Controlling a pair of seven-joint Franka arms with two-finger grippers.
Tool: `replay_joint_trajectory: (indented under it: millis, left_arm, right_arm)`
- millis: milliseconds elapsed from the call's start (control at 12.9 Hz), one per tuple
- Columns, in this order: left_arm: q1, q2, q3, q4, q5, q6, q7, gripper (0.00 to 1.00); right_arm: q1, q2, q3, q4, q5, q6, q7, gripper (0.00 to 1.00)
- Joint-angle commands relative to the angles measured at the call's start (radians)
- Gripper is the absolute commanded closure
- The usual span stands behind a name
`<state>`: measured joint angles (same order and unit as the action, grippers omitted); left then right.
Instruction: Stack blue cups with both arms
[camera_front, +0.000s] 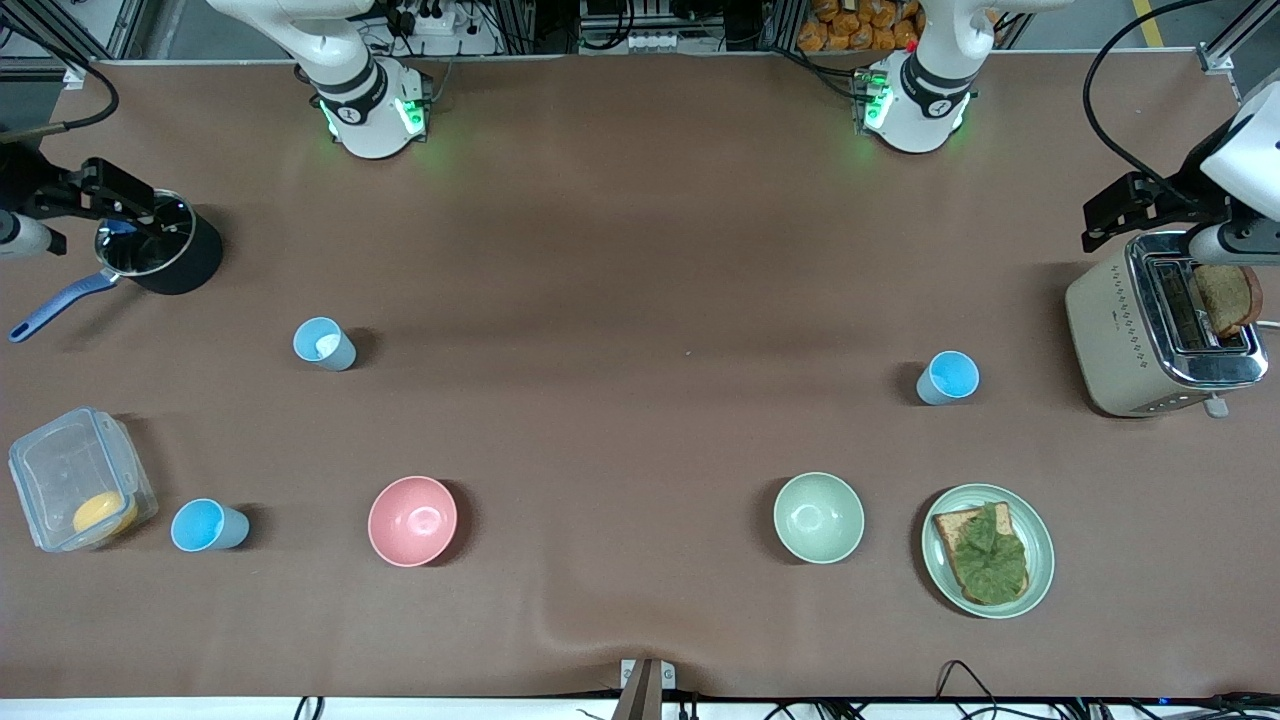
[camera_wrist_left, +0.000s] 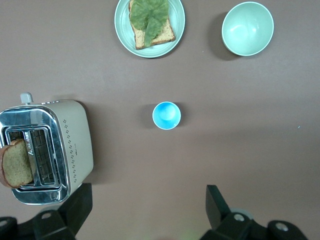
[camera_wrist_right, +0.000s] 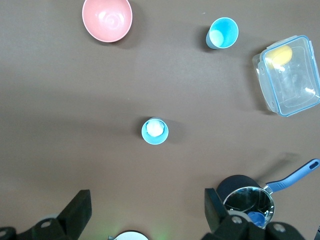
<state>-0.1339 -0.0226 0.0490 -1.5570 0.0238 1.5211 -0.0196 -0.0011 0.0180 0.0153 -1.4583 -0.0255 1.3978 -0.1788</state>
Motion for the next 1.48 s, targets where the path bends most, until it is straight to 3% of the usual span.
replay_joint_trajectory:
  millis: [0,621,1087,1398]
  left_arm:
    - [0.000,-0.005,0.003,0.009,-0.025,-0.010,0.015,0.00]
    - [0.002,0.098,0.005,-0.038,-0.025,0.043,0.000,0.00]
    - [0.008,0.101,0.006,-0.380,-0.013,0.440,-0.002,0.00]
    - [0.022,0.170,0.006,-0.523,-0.010,0.705,-0.002,0.00]
  right_arm:
    - [0.004,0.017,0.000,0.032,-0.007,-0.019,0.007,0.00]
    - [0.003,0.017,0.000,0.032,-0.005,-0.016,-0.002,0.00]
    - [0.004,0.019,0.002,0.032,-0.004,-0.011,-0.005,0.00]
    - [0.006,0.020,0.002,0.033,-0.007,-0.011,-0.005,0.00]
